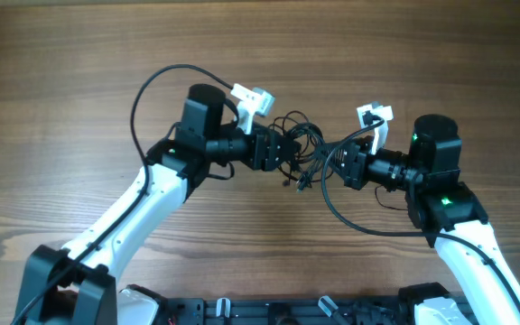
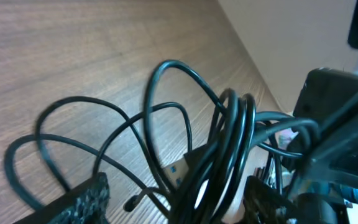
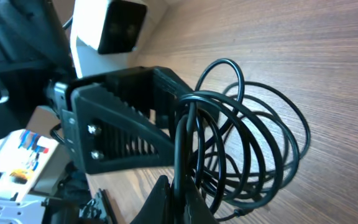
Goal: Untangle cables
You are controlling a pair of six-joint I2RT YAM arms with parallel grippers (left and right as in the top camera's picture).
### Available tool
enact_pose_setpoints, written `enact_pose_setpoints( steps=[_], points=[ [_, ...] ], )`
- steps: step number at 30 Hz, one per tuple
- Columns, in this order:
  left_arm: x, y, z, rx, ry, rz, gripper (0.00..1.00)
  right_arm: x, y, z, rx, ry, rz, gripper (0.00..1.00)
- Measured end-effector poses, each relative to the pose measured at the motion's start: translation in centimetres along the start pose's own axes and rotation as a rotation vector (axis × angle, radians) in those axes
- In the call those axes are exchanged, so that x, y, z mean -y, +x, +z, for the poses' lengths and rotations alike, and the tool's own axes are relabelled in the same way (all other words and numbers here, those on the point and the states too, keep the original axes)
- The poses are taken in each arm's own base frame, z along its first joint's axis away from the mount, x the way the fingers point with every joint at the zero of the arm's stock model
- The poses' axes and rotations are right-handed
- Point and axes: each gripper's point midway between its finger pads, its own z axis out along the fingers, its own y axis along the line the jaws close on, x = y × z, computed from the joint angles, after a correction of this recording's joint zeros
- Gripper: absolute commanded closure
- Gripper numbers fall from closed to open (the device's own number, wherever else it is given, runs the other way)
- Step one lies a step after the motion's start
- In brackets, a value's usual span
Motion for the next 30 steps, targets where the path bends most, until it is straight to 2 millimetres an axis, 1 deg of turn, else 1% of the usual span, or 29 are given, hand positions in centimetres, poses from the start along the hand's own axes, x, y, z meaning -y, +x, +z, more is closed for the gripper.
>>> enact_pose_setpoints(
  steps=[2, 4, 6, 7, 11, 13, 16, 17, 18, 21, 22, 24, 25, 26, 27, 28, 29, 30],
  points=[
    [0.4, 0.2, 0.4, -0.006, 0.009, 0.011, 0.56, -0.1, 0.0, 0.0, -0.002, -0.005, 0.007, 0.96],
    [0.6, 0.2, 0.7, -0.006, 0.005, 0.034, 0.74, -0.2, 0.1, 0.0, -0.004, -0.011, 0.014, 0.96],
    [0.4, 0.1, 0.7, -0.002, -0.009, 0.032, 0.85, -0.3, 0.1, 0.0, -0.006, -0.015, 0.019, 0.96],
    [0.3, 0.1, 0.7, 0.001, -0.016, 0.036, 0.88, -0.3, 0.1, 0.0, -0.007, -0.019, 0.022, 0.96],
    [-0.1, -0.1, 0.4, 0.008, -0.025, 0.034, 0.91, -0.6, 0.2, 0.0, -0.015, -0.036, 0.026, 0.96],
    [-0.4, -0.3, 0.1, 0.014, -0.026, 0.027, 0.92, -1.2, 0.3, 0.0, -0.021, -0.070, 0.017, 0.96],
    [-0.5, -0.3, -0.3, 0.012, -0.013, 0.012, 0.96, -2.9, 0.0, -0.2, -0.022, -0.158, -0.044, 0.96],
    [-0.5, -0.4, -0.8, 0.015, -0.004, 0.006, 0.96, -2.9, -0.1, -0.2, -0.021, -0.160, -0.046, 0.96],
    [-0.6, -0.5, -1.1, 0.018, -0.004, 0.001, 0.96, -2.5, -0.1, -0.3, -0.017, -0.144, -0.033, 0.96],
    [-1.3, -1.5, -2.8, 0.055, -0.002, -0.017, 0.96, 0.1, -0.2, -0.4, 0.004, -0.019, 0.080, 0.95],
    [-1.3, -1.6, -3.3, 0.060, 0.006, -0.021, 0.96, 1.4, -0.1, -0.6, 0.014, 0.043, 0.150, 0.86],
    [-1.4, -1.8, -3.8, 0.068, 0.011, -0.030, 0.96, 3.1, -0.1, -0.9, 0.037, 0.130, 0.257, 0.81],
    [-2.2, -2.2, -4.2, 0.087, -0.024, -0.035, 0.96, 4.4, -0.2, -1.4, 0.060, 0.198, 0.291, 0.72],
    [-3.5, -2.9, -5.2, 0.121, -0.071, -0.046, 0.96, 6.1, -0.5, -2.3, 0.096, 0.272, 0.331, 0.65],
    [-4.4, -3.4, -6.0, 0.147, -0.107, -0.052, 0.96, 7.2, -0.7, -2.8, 0.121, 0.321, 0.356, 0.63],
    [-4.9, -3.7, -6.5, 0.164, -0.130, -0.054, 0.96, 7.7, -0.6, -3.1, 0.129, 0.346, 0.374, 0.63],
    [-5.0, -3.8, -6.7, 0.172, -0.143, -0.051, 0.96, 8.2, -0.3, -3.3, 0.128, 0.381, 0.392, 0.63],
    [-4.7, -3.9, -6.7, 0.172, -0.144, -0.045, 0.96, 8.7, 0.1, -3.5, 0.122, 0.408, 0.408, 0.66]
  ],
)
